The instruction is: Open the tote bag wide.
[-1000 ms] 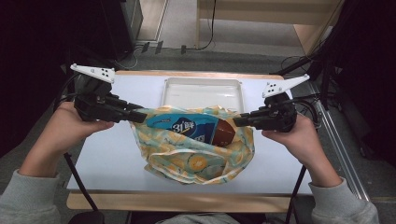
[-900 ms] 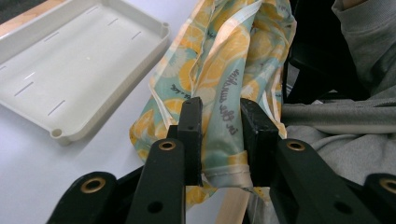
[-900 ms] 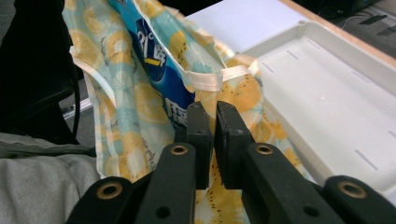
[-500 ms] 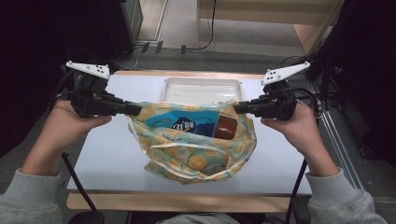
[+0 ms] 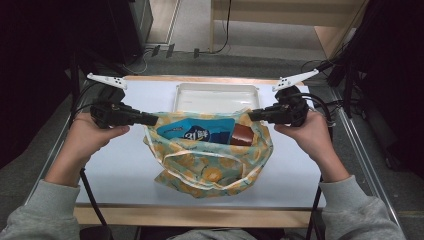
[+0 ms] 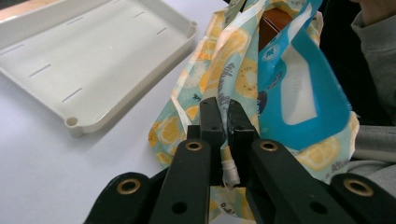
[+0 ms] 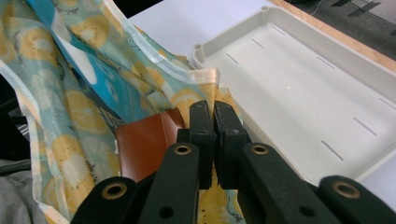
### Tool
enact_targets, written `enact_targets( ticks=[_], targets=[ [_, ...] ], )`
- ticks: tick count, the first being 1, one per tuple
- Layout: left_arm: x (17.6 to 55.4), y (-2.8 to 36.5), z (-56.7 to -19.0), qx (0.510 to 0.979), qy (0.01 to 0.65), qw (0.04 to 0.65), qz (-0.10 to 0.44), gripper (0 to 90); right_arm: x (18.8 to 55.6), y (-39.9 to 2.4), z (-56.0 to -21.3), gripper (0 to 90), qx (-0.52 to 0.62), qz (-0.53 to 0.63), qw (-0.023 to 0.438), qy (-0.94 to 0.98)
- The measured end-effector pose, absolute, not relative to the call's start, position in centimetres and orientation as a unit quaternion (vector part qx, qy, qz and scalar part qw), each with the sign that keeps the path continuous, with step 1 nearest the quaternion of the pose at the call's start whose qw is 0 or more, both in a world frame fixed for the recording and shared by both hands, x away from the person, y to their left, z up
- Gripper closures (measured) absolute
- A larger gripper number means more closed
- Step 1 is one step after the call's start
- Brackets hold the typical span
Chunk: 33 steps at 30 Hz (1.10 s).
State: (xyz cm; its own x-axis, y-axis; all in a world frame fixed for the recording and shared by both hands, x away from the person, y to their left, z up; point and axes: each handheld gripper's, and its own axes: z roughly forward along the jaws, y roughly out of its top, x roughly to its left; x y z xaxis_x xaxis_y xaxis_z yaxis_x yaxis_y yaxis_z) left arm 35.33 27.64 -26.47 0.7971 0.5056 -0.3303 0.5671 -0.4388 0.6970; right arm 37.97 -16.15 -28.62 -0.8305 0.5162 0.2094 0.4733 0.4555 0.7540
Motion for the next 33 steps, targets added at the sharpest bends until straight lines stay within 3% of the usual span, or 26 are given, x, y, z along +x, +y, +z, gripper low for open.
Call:
enact_targets(
  ticks=[33],
  targets=[
    [35.2,27.2,-33.5,0.841,0.332,0.422,-0.063,89.2,38.4,-17.4,-35.0,90.0,0.335,0.446,-0.020,0.830]
  ],
)
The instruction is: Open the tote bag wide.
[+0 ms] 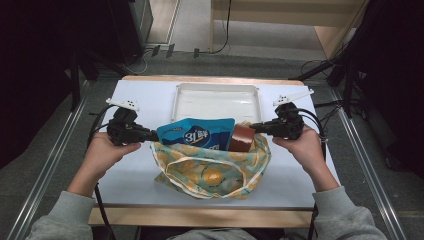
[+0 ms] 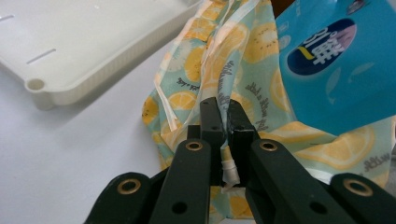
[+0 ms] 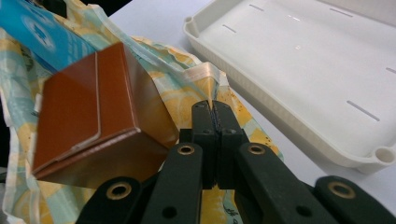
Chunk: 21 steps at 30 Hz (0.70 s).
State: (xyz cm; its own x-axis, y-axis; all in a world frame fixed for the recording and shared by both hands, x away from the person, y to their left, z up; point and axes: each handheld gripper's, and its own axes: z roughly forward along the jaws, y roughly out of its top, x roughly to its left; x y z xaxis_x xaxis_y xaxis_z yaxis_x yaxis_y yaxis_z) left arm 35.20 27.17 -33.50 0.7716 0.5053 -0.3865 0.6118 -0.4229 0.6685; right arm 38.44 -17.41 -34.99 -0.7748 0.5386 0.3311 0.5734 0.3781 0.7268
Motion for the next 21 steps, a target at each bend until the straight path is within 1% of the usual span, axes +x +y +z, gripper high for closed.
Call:
enact_targets(
  ticks=[5,16,21],
  targets=[
    [35.4,27.4,-34.5,0.832,0.346,0.428,-0.074,89.4,38.2,-17.6,-36.3,90.0,-0.338,-0.455,0.023,-0.824],
    [35.7,27.2,-36.8,0.833,0.353,0.417,-0.087,89.4,38.2,-17.7,-38.1,90.0,-0.348,-0.453,0.031,-0.821],
    [35.8,27.1,-37.8,0.831,0.359,0.415,-0.093,89.4,37.9,-17.8,-39.5,90.0,-0.358,-0.450,0.038,-0.817]
  ],
)
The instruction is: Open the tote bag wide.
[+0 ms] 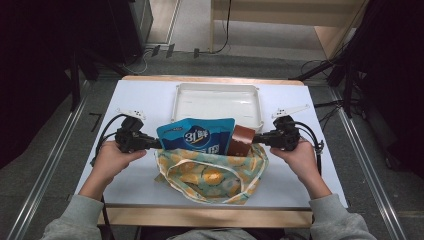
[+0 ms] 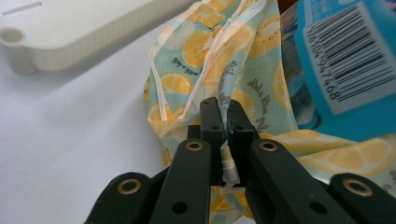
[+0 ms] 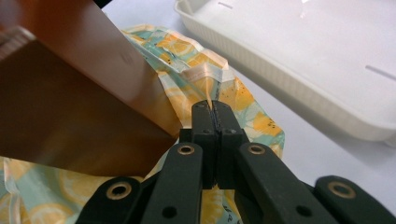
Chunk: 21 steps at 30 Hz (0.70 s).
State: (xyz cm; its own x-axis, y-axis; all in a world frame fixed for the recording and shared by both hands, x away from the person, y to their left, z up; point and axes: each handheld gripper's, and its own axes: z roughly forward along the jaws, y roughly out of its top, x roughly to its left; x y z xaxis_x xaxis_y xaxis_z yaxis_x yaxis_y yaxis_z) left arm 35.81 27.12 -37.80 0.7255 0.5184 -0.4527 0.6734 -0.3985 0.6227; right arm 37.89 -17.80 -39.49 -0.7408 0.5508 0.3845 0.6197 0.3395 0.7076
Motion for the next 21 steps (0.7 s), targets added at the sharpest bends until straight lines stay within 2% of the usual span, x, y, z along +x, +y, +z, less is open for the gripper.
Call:
enact_targets(
  ticks=[21],
  targets=[
    [36.0,26.9,-41.6,0.825,0.373,0.409,-0.113,89.1,37.3,-17.8,-43.2,90.0,-0.383,-0.440,0.042,-0.811]
  ],
)
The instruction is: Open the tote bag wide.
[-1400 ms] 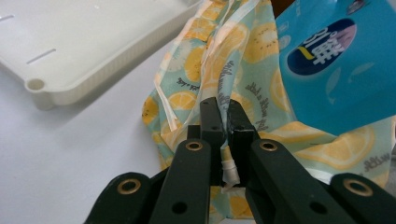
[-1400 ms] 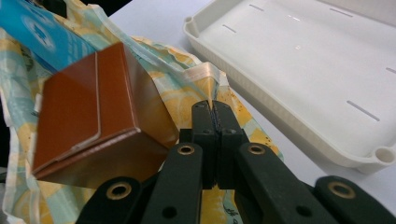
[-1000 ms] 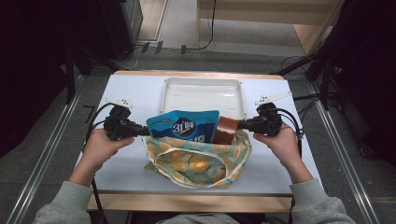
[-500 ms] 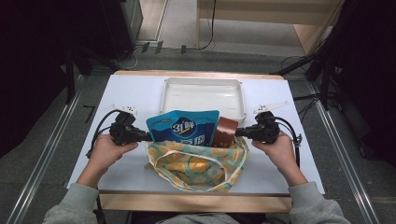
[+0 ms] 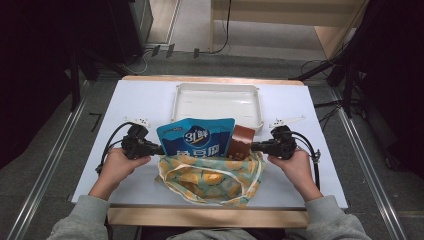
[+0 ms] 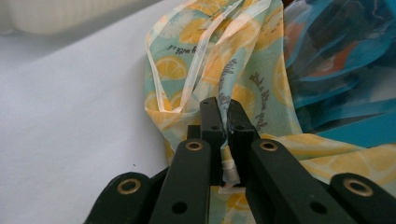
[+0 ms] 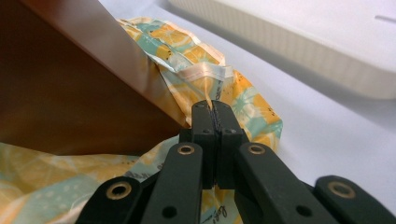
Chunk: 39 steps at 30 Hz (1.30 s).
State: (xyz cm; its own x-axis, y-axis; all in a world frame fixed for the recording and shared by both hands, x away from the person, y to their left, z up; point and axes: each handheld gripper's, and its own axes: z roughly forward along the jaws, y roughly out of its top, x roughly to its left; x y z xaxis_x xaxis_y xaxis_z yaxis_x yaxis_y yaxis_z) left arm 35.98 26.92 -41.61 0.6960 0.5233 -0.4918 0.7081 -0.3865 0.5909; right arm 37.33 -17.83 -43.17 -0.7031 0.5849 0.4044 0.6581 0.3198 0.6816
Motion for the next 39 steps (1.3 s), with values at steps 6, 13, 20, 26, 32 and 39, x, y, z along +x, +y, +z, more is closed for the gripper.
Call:
enact_targets(
  ticks=[6,13,20,26,32,39],
  targets=[
    [36.1,26.8,-42.4,0.823,0.377,0.408,-0.116,89.2,37.4,-17.8,-44.1,90.0,-0.390,-0.440,0.046,-0.808],
    [36.2,26.8,-43.2,0.823,0.378,0.406,-0.120,89.1,37.6,-17.6,-45.0,90.0,-0.391,-0.432,0.051,-0.811],
    [36.4,26.8,-43.9,0.822,0.385,0.401,-0.123,88.7,37.8,-17.6,-45.6,90.0,-0.389,-0.428,0.052,-0.814],
    [36.9,26.7,-44.2,0.822,0.390,0.396,-0.124,88.5,38.0,-17.4,-46.1,90.0,-0.391,-0.417,0.052,-0.819],
    [37.2,26.7,-44.6,0.824,0.395,0.387,-0.122,88.9,38.6,-17.1,-46.5,90.0,-0.394,-0.407,0.053,-0.822],
    [37.5,26.6,-44.9,0.825,0.401,0.380,-0.119,88.6,38.8,-16.8,-46.8,89.3,-0.395,-0.398,0.050,-0.826]
  ],
)
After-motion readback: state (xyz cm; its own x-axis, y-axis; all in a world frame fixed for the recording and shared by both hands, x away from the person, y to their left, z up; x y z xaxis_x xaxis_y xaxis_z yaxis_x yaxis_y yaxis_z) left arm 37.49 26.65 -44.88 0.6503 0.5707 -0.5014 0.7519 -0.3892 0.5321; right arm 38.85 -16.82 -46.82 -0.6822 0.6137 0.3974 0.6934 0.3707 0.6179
